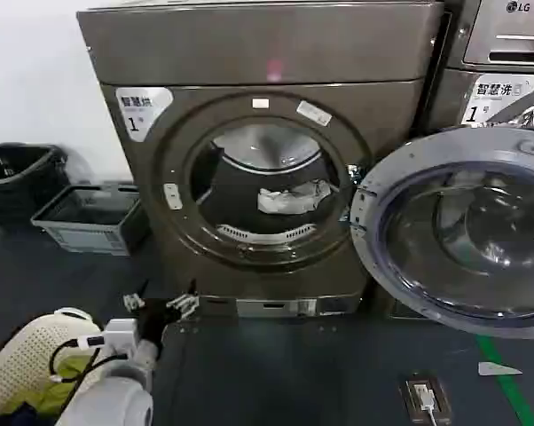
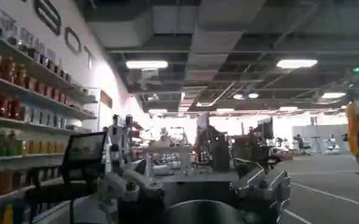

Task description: Grasp the clothes from the dryer.

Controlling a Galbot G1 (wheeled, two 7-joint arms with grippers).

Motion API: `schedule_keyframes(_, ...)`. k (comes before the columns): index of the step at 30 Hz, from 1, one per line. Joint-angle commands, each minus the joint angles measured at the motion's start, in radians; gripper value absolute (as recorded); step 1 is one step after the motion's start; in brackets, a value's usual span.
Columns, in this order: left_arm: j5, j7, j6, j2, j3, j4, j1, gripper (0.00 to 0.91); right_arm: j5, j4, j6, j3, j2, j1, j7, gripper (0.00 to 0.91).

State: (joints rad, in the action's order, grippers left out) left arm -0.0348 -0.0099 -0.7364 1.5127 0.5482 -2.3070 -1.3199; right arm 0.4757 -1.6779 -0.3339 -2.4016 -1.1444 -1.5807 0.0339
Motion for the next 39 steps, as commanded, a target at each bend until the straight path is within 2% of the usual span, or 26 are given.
schedule_keyframes(1, 0.0, -0.001, -0.049, 0.0, -0.006, -0.001, -0.002, 0.907, -0.001, 0.016, 0.088, 0.02, 0.001, 0.0, 0.017, 0.907)
schedule_keyframes(6, 0.0, -0.002, -0.049, 0.0, -0.004, -0.002, -0.005, 0.907, -0.013, 0.009, 0.09, 0.038, -0.008, 0.004, 0.01, 0.907)
schedule_keyframes(12, 0.0, -0.002, -0.049, -0.001, -0.004, -0.002, -0.003, 0.907, -0.01, 0.003, 0.06, 0.042, -0.005, 0.012, 0.036, 0.907)
schedule_keyframes(39, 0.002, -0.001, -0.049, -0.004, -0.004, 0.001, 0.0, 0.907, -0.01, 0.01, 0.062, 0.046, -0.016, 0.013, 0.052, 0.907)
